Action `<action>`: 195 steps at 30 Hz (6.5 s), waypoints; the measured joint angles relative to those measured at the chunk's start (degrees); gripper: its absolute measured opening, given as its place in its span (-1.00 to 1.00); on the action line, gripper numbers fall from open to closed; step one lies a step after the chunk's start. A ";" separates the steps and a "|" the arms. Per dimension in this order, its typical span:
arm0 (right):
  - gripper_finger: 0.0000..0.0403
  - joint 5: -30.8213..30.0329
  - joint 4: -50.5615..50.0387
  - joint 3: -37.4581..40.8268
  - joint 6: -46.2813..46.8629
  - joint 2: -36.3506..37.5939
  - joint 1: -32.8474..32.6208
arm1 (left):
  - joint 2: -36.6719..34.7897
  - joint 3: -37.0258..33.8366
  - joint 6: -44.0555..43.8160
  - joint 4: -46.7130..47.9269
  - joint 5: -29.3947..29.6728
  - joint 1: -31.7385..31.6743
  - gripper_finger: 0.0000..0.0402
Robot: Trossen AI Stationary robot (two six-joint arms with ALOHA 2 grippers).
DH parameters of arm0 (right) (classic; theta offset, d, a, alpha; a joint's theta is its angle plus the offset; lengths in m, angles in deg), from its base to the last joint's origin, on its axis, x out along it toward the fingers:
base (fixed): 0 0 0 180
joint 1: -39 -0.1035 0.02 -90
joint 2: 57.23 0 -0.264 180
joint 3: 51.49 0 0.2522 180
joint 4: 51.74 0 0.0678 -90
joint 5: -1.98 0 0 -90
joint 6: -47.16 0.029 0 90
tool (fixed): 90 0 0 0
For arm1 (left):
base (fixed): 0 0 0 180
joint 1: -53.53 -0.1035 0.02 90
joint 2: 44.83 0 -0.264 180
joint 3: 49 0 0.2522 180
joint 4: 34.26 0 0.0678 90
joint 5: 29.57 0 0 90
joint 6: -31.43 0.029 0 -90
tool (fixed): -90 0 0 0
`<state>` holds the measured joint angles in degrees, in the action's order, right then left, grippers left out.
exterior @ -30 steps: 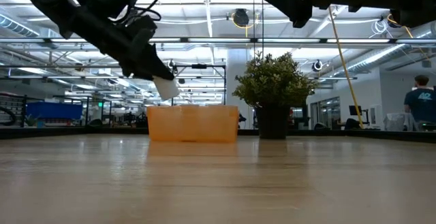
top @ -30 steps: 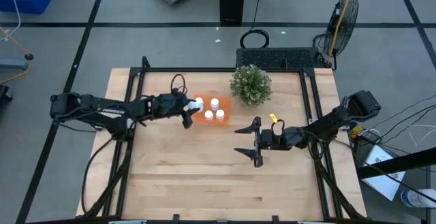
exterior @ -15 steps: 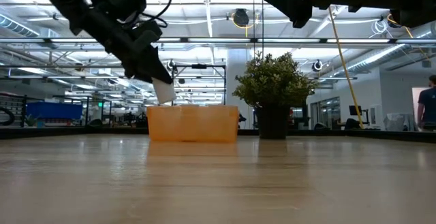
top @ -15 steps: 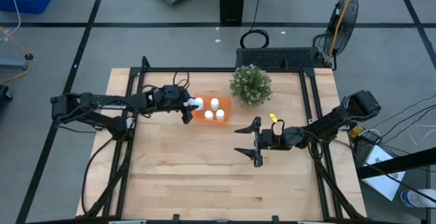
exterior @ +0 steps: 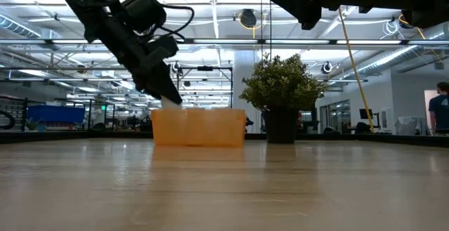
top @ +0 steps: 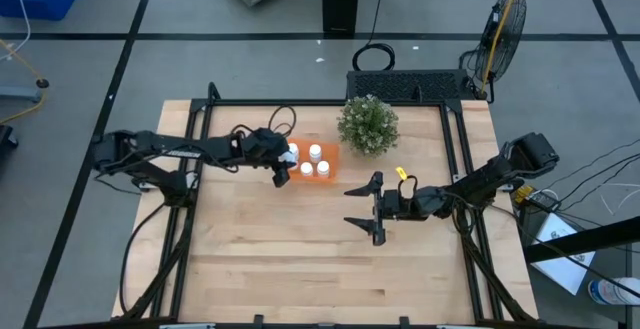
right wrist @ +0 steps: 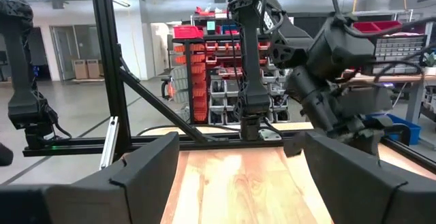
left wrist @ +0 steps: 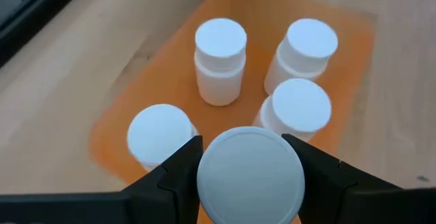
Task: Pick and place pill bottles into a basket
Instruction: Put the white pill bottle into the orange bin, then return to Home Position
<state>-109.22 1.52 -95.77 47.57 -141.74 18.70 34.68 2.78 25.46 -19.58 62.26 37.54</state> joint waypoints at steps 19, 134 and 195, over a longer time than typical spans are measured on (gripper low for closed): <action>0.51 0.01 -0.48 0.00 0.00 0.00 0.09 | 7.54 0.07 2.25 -5.38 -1.82 -0.11 0.14; -1.00 -11.77 -63.17 27.07 -10.11 83.57 -4.85 | -67.91 -37.44 2.83 -4.58 11.27 40.92 -0.80; -1.00 -11.77 -54.88 27.21 -10.12 83.56 -4.85 | -67.91 -37.42 2.73 -4.56 11.20 40.92 -0.67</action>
<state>-120.99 -53.36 -68.56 37.45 -58.18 13.85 -33.23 -34.64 28.19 -24.14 73.45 78.46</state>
